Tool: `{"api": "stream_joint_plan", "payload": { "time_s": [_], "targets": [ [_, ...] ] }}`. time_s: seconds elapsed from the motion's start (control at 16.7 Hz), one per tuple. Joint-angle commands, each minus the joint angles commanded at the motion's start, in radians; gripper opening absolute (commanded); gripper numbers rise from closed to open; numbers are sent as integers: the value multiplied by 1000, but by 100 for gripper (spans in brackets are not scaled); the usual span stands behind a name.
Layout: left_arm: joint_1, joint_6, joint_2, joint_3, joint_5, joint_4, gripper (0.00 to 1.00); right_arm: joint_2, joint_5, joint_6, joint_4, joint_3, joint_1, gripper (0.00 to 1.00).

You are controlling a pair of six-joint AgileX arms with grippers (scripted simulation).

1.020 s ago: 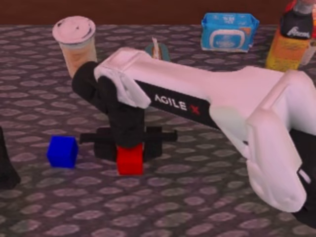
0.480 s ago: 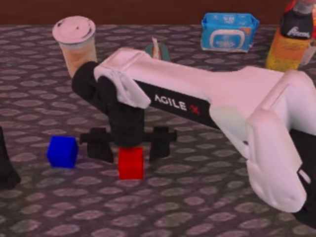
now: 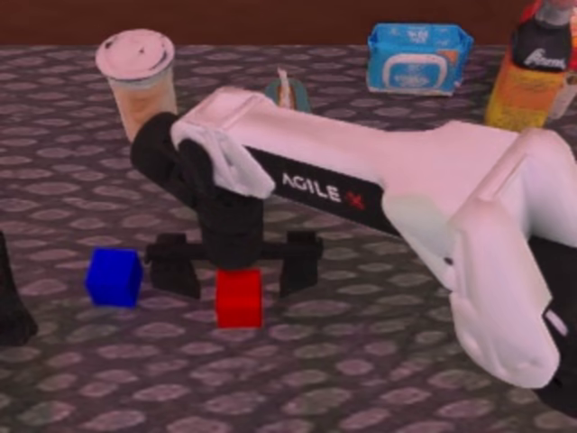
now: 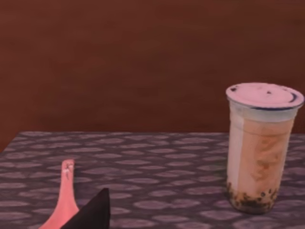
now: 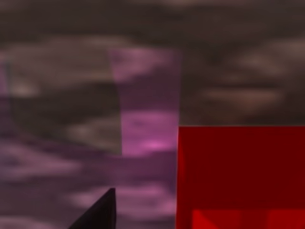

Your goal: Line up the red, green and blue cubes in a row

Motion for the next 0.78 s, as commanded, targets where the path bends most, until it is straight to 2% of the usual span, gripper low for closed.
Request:
{"api": "stream_joint_plan", "payload": {
  "time_s": [0.18, 0.54, 0.78],
  "targets": [
    [0, 0, 0, 0, 0, 0, 100, 5, 0, -1, -41, 42, 6, 100],
    [0, 0, 0, 0, 0, 0, 100, 6, 0, 3, -265, 269, 12, 100],
    [0, 0, 0, 0, 0, 0, 100, 4, 0, 2, -281, 285, 12, 100]
  ]
}}
